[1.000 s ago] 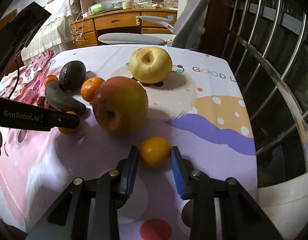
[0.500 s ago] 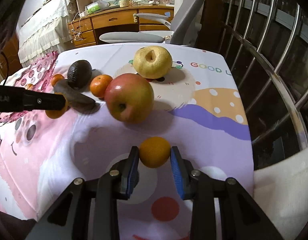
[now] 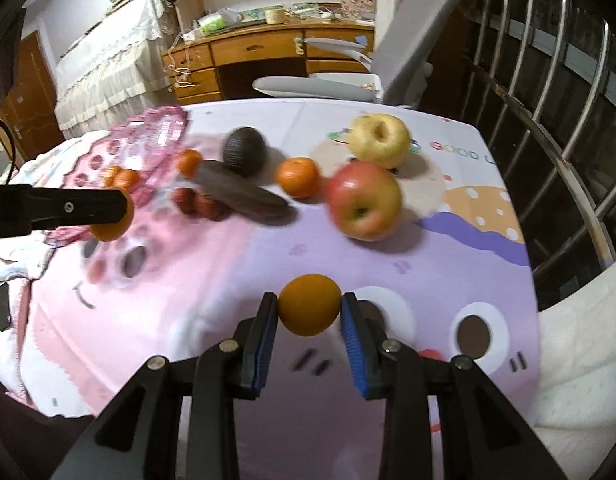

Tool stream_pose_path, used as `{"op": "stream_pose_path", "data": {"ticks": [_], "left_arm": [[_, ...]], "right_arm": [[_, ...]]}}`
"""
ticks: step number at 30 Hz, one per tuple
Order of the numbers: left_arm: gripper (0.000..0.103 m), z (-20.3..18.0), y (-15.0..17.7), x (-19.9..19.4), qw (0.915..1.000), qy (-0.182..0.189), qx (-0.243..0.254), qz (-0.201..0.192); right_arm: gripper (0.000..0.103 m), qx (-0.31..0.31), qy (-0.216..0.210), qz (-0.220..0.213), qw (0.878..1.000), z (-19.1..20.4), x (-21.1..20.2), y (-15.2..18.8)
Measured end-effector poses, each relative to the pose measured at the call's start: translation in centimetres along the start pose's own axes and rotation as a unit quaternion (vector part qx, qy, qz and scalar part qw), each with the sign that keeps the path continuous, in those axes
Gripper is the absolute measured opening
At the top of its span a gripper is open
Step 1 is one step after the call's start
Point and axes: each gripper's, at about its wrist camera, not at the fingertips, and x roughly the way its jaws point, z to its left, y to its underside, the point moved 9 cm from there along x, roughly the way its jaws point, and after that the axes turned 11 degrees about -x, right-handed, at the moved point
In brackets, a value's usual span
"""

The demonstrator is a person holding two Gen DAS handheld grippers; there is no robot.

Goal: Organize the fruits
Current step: 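Carry both fruits over the pink bowl and open both tools to release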

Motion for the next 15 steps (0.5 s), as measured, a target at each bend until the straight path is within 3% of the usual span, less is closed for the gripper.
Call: {"op": "stream_pose_path", "data": {"ticks": [15], "left_arm": [[0.030, 9.7, -1.6, -7.3, 0.9991, -0.003, 0.021, -0.036]], "right_arm": [[0.033, -0.009, 0.004, -0.047, 0.999, 10.7, -3.3, -4.6]]}}
